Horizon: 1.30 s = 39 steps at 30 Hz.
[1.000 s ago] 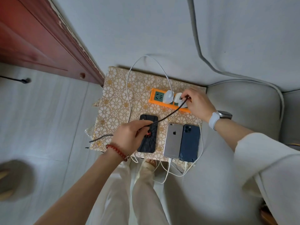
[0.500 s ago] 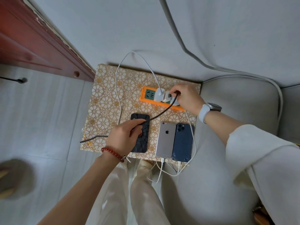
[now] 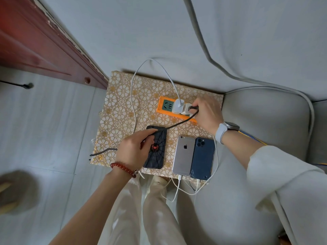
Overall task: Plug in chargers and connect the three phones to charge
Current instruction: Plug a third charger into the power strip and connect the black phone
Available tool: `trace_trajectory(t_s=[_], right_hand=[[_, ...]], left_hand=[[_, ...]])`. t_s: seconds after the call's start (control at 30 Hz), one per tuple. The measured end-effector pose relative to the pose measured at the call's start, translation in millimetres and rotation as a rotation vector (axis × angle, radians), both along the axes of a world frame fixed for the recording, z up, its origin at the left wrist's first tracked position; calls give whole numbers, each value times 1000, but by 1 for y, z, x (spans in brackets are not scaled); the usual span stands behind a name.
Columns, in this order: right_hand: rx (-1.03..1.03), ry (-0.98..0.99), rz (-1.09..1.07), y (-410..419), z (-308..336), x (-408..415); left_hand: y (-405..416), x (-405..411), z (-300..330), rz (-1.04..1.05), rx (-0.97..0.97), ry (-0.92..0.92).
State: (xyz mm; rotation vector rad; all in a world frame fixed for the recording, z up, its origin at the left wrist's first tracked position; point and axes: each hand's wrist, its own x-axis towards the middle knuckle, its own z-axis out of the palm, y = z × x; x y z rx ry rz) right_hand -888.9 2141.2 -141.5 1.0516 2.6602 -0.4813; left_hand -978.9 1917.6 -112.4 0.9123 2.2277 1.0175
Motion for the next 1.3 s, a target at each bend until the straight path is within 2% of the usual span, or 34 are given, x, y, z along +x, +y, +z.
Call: trace_trajectory(t_s=[0.2, 0.67, 0.9, 1.0, 1.07, 1.17, 1.3], right_hand=[[57, -34, 166, -4, 5, -16], [79, -83, 157, -7, 9, -21], [78, -182, 190, -9, 23, -10], [45, -88, 216, -36, 35, 5], [38, 36, 238, -61, 41, 16], [32, 219, 129, -94, 40, 31], [45, 156, -109, -92, 25, 32]], left_hand=[[-4, -7, -10, 64, -33, -6], [-4, -11, -11, 11, -84, -41], [-35, -18, -26, -93, -393, -136], [-69, -23, -32, -118, -501, -161], [-92, -27, -36, -157, -566, -102], [-116, -30, -39, -104, -562, -46], [-115, -31, -33, 26, -474, -41]])
